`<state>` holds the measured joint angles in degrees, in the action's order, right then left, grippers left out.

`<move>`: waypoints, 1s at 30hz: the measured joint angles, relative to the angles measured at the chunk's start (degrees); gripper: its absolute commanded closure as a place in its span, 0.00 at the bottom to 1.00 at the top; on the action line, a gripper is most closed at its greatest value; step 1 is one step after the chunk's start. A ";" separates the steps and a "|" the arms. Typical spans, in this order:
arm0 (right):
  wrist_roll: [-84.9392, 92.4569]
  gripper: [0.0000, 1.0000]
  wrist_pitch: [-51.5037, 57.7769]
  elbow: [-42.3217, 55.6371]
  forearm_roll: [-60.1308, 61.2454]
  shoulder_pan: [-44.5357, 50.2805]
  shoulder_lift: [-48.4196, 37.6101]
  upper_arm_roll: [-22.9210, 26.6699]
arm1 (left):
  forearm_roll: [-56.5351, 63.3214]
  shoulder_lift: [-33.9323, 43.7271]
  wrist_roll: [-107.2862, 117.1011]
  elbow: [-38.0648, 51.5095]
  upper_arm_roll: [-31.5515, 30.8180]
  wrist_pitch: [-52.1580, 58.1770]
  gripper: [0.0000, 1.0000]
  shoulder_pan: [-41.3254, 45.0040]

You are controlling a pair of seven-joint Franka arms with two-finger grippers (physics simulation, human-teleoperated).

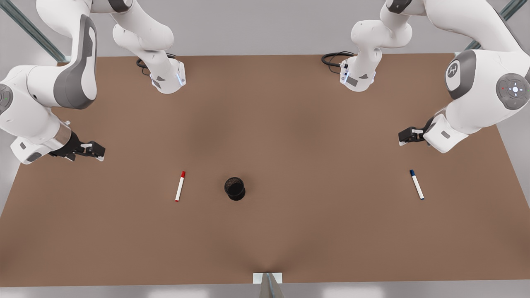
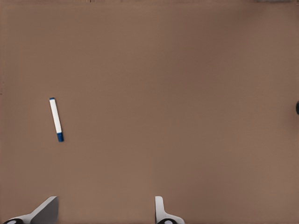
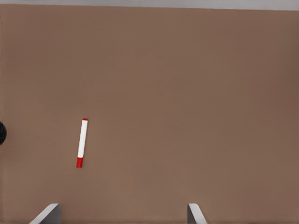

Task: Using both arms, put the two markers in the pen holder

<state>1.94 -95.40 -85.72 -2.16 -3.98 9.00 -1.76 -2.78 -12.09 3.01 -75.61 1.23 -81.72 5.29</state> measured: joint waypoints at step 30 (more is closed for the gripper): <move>-7.99 0.10 -42.00 -12.51 0.55 9.18 30.18 -3.17 | 1.70 -27.38 -13.25 -23.63 2.10 -59.13 0.23 -19.75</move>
<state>-6.05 -137.41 -98.22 -1.61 5.20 39.17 -4.93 -1.08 -39.47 -10.24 -99.24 3.34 -140.85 -14.46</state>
